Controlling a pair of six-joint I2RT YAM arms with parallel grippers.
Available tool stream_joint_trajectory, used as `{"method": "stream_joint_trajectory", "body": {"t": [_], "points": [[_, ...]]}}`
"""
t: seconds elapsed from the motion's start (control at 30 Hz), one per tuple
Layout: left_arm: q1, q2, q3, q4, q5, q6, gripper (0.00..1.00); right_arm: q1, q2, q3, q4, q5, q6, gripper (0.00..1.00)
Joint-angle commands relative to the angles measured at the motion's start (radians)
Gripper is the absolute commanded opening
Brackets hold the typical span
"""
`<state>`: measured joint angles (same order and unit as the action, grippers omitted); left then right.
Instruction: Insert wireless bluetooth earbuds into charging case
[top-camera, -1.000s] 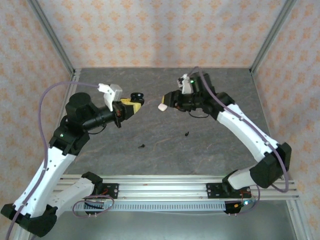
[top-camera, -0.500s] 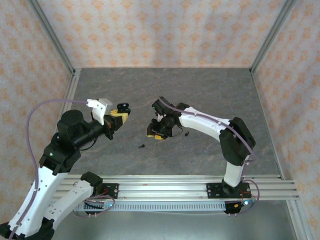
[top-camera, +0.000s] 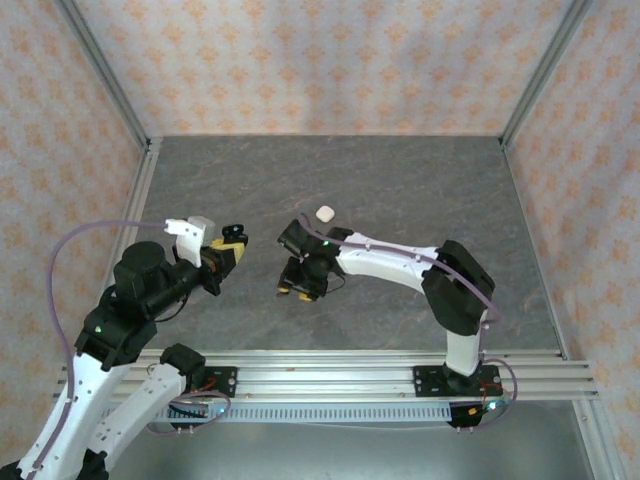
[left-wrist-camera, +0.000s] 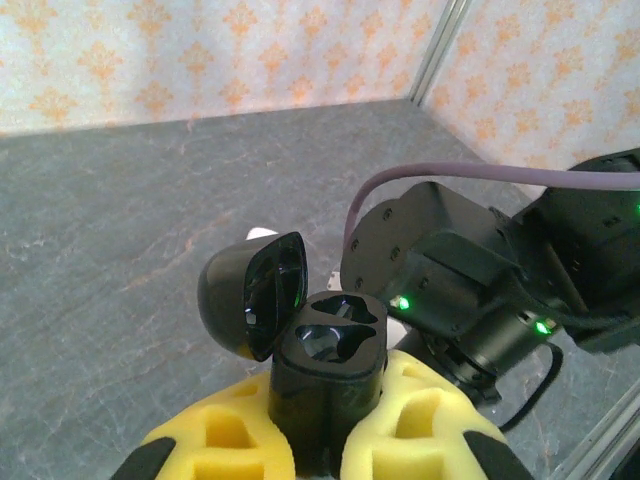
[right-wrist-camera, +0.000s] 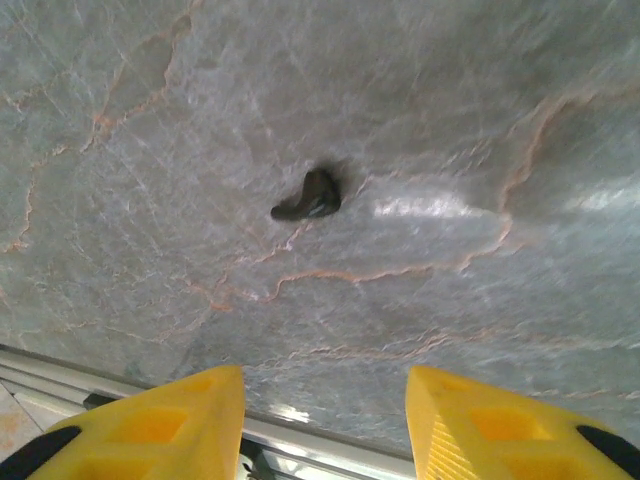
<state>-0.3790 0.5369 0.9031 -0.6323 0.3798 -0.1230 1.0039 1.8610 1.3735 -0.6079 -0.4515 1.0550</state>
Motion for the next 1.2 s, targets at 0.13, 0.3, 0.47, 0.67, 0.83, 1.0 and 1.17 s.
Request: {"method": "stream_joint_trajectory", "body": {"t": [0.13, 0.3, 0.47, 0.67, 0.83, 1.0, 1.17], "points": [[0.005, -0.126, -0.083, -0.054, -0.007, -0.031, 0.0, 0.11, 0.072, -0.037, 0.175, 0.099, 0.256, 0.47], [0.004, -0.16, -0.072, -0.095, 0.019, -0.067, 0.0, 0.127, 0.104, -0.027, 0.191, 0.133, 0.29, 0.47], [0.004, -0.176, -0.055, -0.147, 0.012, -0.034, 0.0, 0.112, 0.15, 0.017, 0.176, 0.162, 0.274, 0.41], [0.005, -0.185, -0.069, -0.139, 0.035, -0.049, 0.0, 0.086, 0.164, 0.035, 0.137, 0.205, 0.242, 0.38], [0.006, -0.195, -0.074, -0.145, 0.034, -0.046, 0.0, 0.06, 0.201, 0.084, 0.094, 0.199, 0.2, 0.38], [0.005, -0.198, -0.087, -0.133, 0.038, -0.059, 0.0, 0.049, 0.225, 0.122, 0.049, 0.214, 0.163, 0.38], [0.005, -0.202, -0.098, -0.13, 0.035, -0.064, 0.0, 0.041, 0.253, 0.143, 0.02, 0.212, 0.135, 0.35]]}}
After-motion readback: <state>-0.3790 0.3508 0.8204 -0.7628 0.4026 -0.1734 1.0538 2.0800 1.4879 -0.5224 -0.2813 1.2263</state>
